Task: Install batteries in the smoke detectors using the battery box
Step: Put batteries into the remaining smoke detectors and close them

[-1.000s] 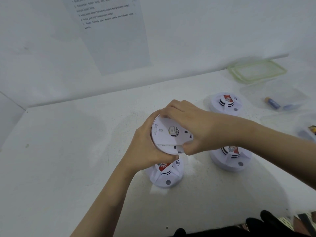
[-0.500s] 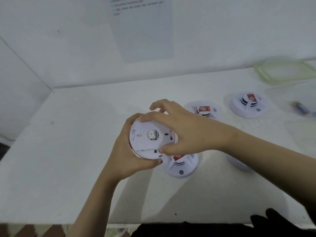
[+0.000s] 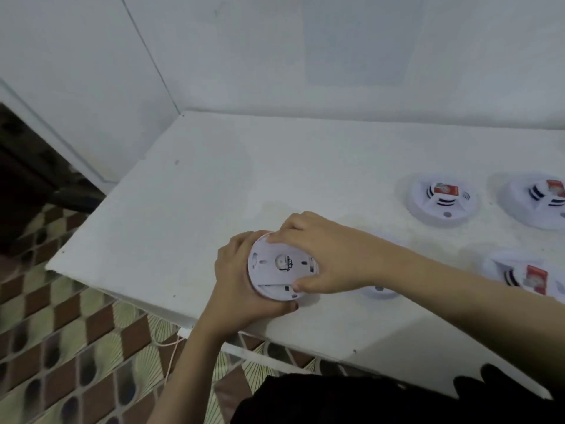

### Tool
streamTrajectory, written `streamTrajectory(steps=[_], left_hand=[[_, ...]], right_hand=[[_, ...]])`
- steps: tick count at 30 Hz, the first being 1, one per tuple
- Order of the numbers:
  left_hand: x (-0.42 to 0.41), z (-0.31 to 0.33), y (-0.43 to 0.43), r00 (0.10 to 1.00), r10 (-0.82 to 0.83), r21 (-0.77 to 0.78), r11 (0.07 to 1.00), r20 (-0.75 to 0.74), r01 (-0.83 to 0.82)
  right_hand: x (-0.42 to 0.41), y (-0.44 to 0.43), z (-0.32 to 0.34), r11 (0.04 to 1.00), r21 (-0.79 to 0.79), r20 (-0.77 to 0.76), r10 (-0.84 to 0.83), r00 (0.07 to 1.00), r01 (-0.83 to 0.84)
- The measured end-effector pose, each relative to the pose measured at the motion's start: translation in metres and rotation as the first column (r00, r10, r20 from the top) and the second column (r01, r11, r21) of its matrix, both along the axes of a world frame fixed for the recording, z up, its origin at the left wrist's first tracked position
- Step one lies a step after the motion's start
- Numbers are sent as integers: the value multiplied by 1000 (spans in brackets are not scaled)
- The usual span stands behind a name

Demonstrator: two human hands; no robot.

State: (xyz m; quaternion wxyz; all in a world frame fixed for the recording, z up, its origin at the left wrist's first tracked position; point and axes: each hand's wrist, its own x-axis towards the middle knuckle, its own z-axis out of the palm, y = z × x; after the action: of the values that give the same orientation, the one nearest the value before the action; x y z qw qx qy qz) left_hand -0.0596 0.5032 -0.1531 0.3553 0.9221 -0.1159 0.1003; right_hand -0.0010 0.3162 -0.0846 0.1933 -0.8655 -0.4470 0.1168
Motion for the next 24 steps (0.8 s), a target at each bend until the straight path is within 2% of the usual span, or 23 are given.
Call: streamTrajectory(steps=[6,8,11,17,24], left_hand=[[-18,1,-2,996,63,-98,993,-60,-68],[-22,-4,2,986,103,-141,983,-131,-121],[-26,-6,5,972,133,-127,979,-194,-159],[-28,-10,4,968,147,-112,979,-204,-172],[-27,-2,-2,983,125,-154,977,-131,-145]], right_hand=[[-4,11,-3,997,-68,-70,41,997,-46],[-4,13,-3,996,-81,-66,44,997,-49],[-4,17,-3,994,-99,-74,49,996,-56],[-3,26,-3,989,-129,-111,51,992,-66],[1,30,-1,991,-129,-178,23,984,-46]])
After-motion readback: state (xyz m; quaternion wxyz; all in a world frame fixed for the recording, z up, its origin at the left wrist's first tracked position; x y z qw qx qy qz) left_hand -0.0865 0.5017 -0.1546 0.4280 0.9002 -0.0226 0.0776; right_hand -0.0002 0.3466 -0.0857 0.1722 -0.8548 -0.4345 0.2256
